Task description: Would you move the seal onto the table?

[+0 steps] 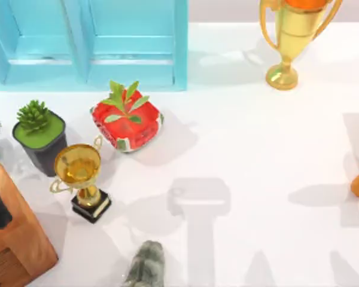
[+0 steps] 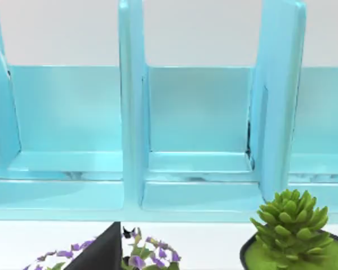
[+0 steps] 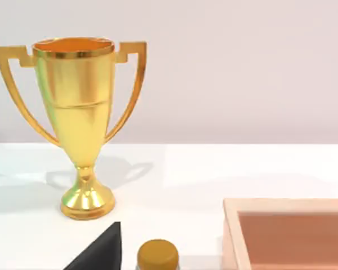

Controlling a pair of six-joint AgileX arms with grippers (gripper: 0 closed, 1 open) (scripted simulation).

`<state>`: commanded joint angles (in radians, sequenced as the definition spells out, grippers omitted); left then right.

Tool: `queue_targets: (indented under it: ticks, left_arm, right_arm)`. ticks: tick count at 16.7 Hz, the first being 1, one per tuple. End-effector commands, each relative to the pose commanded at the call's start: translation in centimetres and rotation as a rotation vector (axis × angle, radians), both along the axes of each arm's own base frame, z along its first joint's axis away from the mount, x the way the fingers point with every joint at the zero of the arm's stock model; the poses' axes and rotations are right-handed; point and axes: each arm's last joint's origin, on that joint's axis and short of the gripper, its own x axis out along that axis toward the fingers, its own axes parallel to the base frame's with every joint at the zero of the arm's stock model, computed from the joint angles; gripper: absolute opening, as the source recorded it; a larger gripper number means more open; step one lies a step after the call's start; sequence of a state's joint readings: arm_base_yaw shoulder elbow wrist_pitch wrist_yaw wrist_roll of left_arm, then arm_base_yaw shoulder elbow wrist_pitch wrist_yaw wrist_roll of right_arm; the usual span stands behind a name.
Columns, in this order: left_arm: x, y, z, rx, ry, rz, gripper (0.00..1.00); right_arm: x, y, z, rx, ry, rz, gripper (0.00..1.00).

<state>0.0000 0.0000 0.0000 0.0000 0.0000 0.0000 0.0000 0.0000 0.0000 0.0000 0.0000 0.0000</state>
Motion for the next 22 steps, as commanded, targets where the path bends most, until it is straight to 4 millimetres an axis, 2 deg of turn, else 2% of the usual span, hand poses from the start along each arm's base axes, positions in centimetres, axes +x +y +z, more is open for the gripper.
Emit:
queue_targets:
  ticks: [3,5,10,13,16,19,22]
  left_arm:
    - [0.0,0.0,0.0,0.0,0.0,0.0,1.0]
    - [0.0,0.0,0.0,0.0,0.0,0.0,1.0]
    - [0.0,0.0,0.0,0.0,0.0,0.0,1.0]
    - [0.0,0.0,0.0,0.0,0.0,0.0,1.0]
    - [0.0,0.0,0.0,0.0,0.0,0.0,1.0]
    - [0.0,0.0,0.0,0.0,0.0,0.0,1.0]
    - [0.0,0.0,0.0,0.0,0.0,0.0,1.0]
  right_arm:
    - [0.0,0.0,0.2,-0.004,0.011,-0.005,1.0]
    - [0.0,-0.3,1.0,-0.024,0.064,-0.025,1.0]
    - [1.3,-1.5,5.6,-0.103,0.366,-0.105,1.0]
    - [3.8,-3.0,8.5,-0.134,0.64,-0.138,1.0]
    - [7.4,-5.2,10.3,-0.135,0.925,-0.141,1.0]
    - [10.8,-8.1,11.1,-0.107,1.176,-0.116,1.0]
    - [13.5,-10.9,11.0,-0.063,1.37,-0.075,1.0]
